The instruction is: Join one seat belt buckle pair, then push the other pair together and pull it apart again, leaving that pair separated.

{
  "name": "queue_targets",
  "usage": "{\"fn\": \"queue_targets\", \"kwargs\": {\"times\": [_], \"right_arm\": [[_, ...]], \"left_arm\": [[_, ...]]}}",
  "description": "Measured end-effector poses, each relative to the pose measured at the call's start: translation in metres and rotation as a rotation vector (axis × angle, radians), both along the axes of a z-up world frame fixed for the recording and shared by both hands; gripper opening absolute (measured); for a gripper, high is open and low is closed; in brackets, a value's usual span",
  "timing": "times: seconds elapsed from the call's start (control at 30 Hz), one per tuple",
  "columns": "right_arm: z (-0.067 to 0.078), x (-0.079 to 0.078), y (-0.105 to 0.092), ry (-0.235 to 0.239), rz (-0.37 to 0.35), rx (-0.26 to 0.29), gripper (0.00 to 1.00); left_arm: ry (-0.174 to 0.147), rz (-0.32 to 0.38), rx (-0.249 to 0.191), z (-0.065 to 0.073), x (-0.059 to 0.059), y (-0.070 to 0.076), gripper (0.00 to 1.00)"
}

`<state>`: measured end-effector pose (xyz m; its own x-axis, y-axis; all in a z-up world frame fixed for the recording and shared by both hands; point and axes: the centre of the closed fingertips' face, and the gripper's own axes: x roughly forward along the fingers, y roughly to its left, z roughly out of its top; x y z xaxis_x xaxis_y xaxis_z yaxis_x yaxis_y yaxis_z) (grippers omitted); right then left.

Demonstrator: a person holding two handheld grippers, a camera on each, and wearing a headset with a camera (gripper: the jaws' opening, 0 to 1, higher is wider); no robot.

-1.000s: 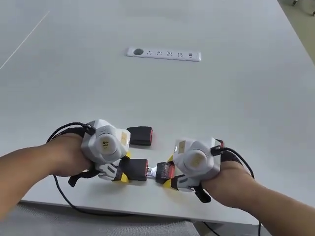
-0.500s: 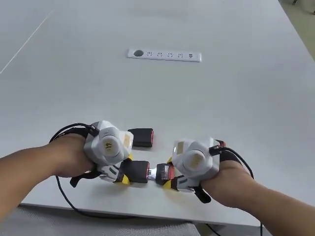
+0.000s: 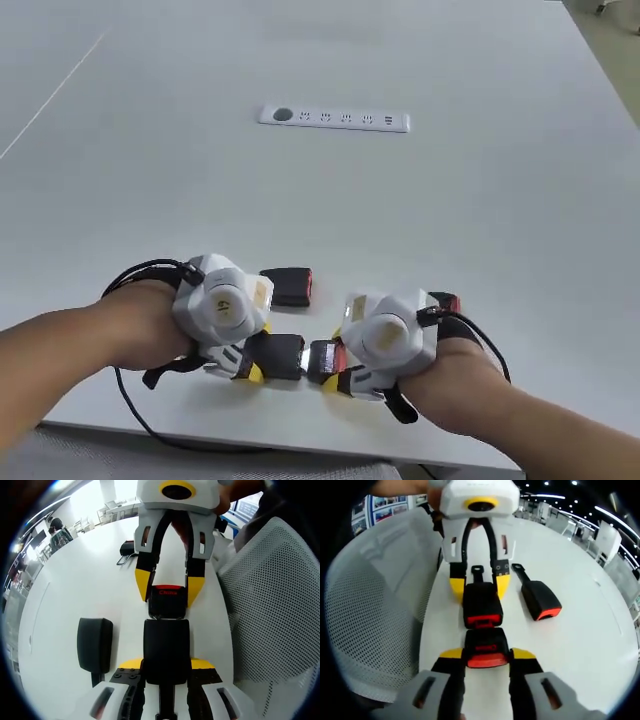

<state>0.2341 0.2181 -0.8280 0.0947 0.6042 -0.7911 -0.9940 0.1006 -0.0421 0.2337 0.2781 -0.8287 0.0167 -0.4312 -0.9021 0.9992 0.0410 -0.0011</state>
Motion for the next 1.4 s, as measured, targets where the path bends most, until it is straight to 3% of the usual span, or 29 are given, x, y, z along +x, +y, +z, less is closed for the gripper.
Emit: {"fn": "queue_targets", "kwargs": {"times": [0.37, 0.5, 0.67, 1.1, 1.4], "right_arm": [[0.0019, 0.0011, -0.0003, -0.001, -0.019, 0.001, 0.32], [0.0031, -0.0001, -0.0014, -0.018, 0.008, 0.004, 0.32], [0.0026, -0.0001, -0.0030, -0.024, 0.025, 0.004, 0.32], [0.0021, -0.0011, -0.0048, -0.018, 0.021, 0.037, 0.33], [0.0016, -0.0001, -0.0041, -0.016, 0.036, 0.029, 0.33]], "left_arm": [[0.002, -0.001, 0.001, 0.0012, -0.0003, 0.0010, 0.32], [0.012, 0.012, -0.039, 0.0020, 0.0012, 0.0033, 0.33], [0.011, 0.011, -0.048, 0.0018, 0.0010, 0.0024, 0.32], [0.006, 0.025, -0.050, 0.0017, 0.0009, 0.0004, 0.32], [0.006, 0.023, -0.039, 0.0012, 0.0011, 0.0002, 0.33]]}}
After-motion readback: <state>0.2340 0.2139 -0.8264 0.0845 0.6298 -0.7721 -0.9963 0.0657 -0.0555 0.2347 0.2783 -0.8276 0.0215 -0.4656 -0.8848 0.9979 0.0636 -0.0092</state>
